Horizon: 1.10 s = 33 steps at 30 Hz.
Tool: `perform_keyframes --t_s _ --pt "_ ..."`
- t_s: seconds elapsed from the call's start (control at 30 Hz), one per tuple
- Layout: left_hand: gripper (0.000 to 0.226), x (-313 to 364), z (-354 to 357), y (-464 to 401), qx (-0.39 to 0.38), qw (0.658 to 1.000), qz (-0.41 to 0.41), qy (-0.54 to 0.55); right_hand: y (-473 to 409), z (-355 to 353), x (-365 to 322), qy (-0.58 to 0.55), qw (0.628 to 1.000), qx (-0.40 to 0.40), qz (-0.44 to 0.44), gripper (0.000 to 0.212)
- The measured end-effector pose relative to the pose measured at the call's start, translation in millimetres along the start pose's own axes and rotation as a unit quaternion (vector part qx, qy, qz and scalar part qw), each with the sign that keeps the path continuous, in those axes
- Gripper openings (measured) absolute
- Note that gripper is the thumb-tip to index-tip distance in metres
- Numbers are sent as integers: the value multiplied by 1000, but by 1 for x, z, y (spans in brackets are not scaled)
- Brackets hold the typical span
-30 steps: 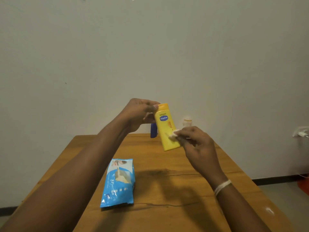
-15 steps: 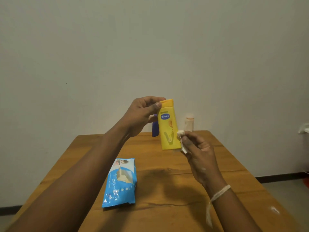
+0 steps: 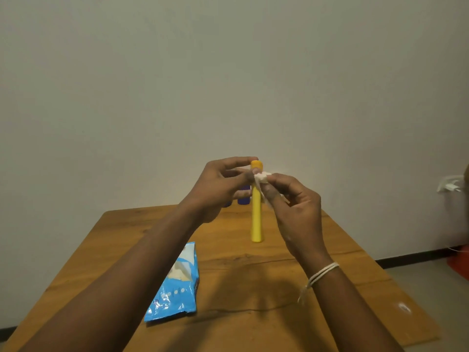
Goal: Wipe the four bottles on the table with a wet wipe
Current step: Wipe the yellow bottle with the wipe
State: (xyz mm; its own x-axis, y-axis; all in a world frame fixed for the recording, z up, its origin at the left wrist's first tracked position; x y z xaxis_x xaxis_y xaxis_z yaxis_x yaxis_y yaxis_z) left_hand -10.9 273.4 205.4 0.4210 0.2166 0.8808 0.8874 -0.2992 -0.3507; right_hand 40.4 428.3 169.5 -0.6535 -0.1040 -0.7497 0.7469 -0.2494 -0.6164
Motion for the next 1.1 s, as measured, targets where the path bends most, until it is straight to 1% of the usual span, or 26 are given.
perform_keyframes --t_s 0.1,0.17,0.23,0.33,0.4,0.43,0.5,0.6,0.7,0.77,0.83,0.87,0.9,0.97,1.03,1.1 --pt "28 -5 -7 0 -4 997 -28 78 28 -1 7 89 995 -39 -33 21" --pt "26 -12 -11 5 2 996 -40 77 52 0 12 161 982 -57 -84 21" --pt "26 -17 -4 11 -19 996 -42 70 56 0 12 198 969 -48 -139 21" --pt "25 -15 6 17 -35 997 -35 60 26 5 -1 218 959 -2 -179 17" --pt "27 -9 4 15 -26 999 -19 26 2 10 -12 215 960 9 -177 16" --pt "29 -6 1 13 -21 1000 -11 14 -5 13 -15 218 959 3 -179 17" --pt "28 -3 -6 9 2 999 -15 31 -5 17 -17 231 954 -27 -190 16" --pt "24 -10 -18 8 38 996 -38 73 26 16 -2 260 946 -79 -179 15" --pt "22 -21 -23 11 35 994 -61 78 55 11 15 262 947 -119 -142 15" --pt "21 -24 -20 13 6 994 -68 82 44 10 14 250 952 -100 -142 15" --pt "21 -23 -15 14 -20 995 -63 75 18 12 2 231 959 -52 -156 11" --pt "21 -21 -14 14 -21 995 -59 77 5 15 -5 217 962 -35 -161 11" --pt "23 -18 -15 13 -13 995 -53 81 -6 18 -11 204 965 -29 -165 12" --pt "28 -9 -20 10 31 994 -41 92 -14 22 -16 188 967 -48 -165 14" --pt "23 -5 -31 5 92 989 -50 107 -2 21 -10 185 967 -91 -149 14" --pt "18 -6 -42 -2 140 980 -79 116 19 18 1 198 963 -119 -138 16"
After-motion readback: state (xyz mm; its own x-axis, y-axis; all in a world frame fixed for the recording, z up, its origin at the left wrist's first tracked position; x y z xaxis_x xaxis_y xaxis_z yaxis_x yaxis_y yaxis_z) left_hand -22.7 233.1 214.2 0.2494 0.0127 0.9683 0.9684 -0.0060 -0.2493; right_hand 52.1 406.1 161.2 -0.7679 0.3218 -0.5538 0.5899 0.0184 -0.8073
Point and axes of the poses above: each hand's wrist, its own y-axis away from the middle knuckle, its own z-axis out of the palm, x = y × z, the point moved 4 cm from there along -y, towards the middle knuckle, and after that the axes turned 12 degrees about -y, right-handed, at the moved point
